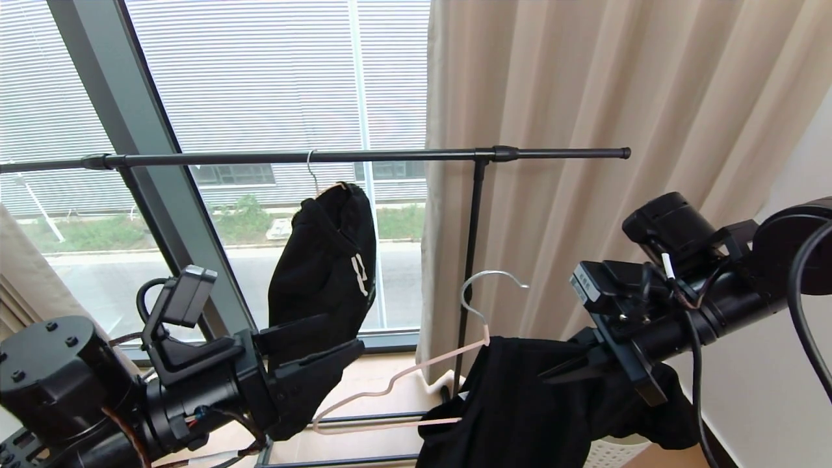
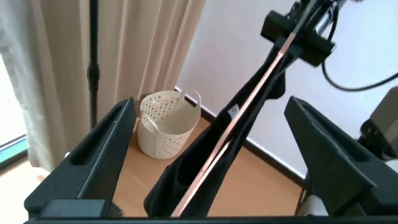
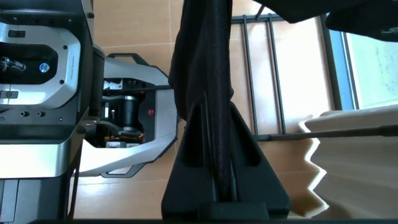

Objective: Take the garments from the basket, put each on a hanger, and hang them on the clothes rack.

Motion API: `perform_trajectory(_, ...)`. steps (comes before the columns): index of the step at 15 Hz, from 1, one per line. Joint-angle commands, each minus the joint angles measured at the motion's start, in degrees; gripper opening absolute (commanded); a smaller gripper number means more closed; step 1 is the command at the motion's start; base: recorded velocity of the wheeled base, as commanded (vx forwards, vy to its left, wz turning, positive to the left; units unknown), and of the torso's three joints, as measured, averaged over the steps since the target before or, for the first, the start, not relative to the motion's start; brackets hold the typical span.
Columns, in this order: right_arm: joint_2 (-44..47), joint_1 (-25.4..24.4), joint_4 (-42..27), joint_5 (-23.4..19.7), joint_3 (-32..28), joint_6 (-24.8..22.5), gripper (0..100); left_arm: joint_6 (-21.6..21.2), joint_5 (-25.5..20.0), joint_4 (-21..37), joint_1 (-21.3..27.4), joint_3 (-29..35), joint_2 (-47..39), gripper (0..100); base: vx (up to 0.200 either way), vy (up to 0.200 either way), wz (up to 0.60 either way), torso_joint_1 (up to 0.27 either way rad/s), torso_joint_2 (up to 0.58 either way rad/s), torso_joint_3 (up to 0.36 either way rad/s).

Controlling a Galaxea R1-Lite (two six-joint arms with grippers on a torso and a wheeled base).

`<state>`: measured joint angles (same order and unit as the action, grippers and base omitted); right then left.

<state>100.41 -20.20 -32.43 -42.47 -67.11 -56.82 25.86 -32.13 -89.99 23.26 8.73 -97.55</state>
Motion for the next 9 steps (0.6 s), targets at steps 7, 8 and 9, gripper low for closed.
perform_trajectory(7,-8.0,0.2,2.2,-5.3,5.5,-0.3,0,12.6,-12.9,23.3,-6.0,22.3,-11.0,100,0.0,0.0,0.0,0.0,0.0,0.0)
perform_trajectory(8,-8.2,0.2,2.2,-5.6,5.5,-0.3,0,12.5,-12.9,26.0,-5.2,24.3,-11.4,100,0.0,0.0,0.0,0.0,0.0,0.0)
perform_trajectory(9,-8.4,0.2,2.2,-6.0,5.5,-0.3,0,11.8,-13.0,26.6,-4.5,24.8,-12.1,100,0.0,0.0,0.0,0.0,0.0,0.0)
